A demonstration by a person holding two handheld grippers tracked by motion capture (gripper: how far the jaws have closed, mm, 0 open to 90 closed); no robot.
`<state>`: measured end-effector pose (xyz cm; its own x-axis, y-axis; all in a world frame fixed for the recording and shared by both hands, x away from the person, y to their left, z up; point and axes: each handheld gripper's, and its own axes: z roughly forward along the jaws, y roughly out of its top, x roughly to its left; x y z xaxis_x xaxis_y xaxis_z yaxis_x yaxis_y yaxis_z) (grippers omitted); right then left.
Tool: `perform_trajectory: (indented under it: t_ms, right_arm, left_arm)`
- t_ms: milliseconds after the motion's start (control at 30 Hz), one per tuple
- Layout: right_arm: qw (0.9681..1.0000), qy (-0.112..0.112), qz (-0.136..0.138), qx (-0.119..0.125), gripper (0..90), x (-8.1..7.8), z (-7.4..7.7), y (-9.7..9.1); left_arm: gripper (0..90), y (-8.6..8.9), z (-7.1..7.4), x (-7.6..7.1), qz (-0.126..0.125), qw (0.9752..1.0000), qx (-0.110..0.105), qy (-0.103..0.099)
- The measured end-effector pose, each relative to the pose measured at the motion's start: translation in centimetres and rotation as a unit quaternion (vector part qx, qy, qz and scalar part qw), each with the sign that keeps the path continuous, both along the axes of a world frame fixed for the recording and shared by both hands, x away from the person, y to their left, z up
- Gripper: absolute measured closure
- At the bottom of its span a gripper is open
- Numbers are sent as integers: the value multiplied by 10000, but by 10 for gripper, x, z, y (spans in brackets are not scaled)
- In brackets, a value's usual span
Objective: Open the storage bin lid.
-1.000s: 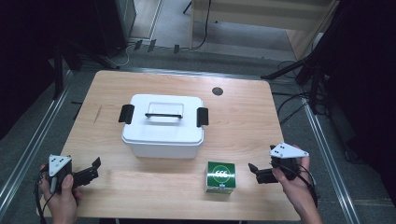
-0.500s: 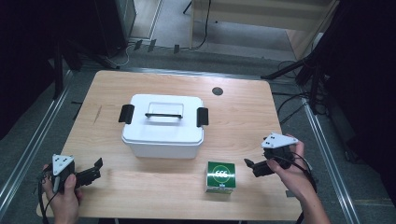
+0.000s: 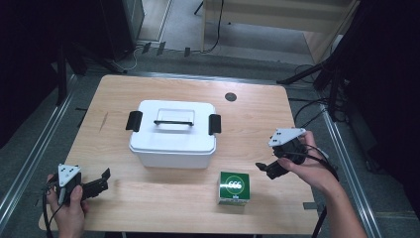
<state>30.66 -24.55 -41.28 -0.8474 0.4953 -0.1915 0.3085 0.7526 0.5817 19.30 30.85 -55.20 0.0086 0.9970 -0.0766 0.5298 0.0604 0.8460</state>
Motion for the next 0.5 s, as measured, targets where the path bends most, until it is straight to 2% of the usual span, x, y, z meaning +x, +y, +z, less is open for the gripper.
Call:
perform_trajectory:
  t_ms: [333, 367, 433, 500]
  right_arm:
    - [9985, 124, 417, -336, 41, 11, 14, 15]
    - [9983, 118, 431, -375, 51, 13, 16, 17]
    - [9979, -33, 480, -438, 87, 15, 19, 19]
    - [9978, -33, 484, -441, 96, 15, 21, 20]
  left_arm:
    - [0, 0, 0, 0, 5, 10000, 11, 8]
    - [0, 0, 0, 0, 8, 10000, 14, 13]
    - [0, 0, 0, 0, 7, 10000, 14, 13]
    - [0, 0, 0, 0, 5, 10000, 11, 20]
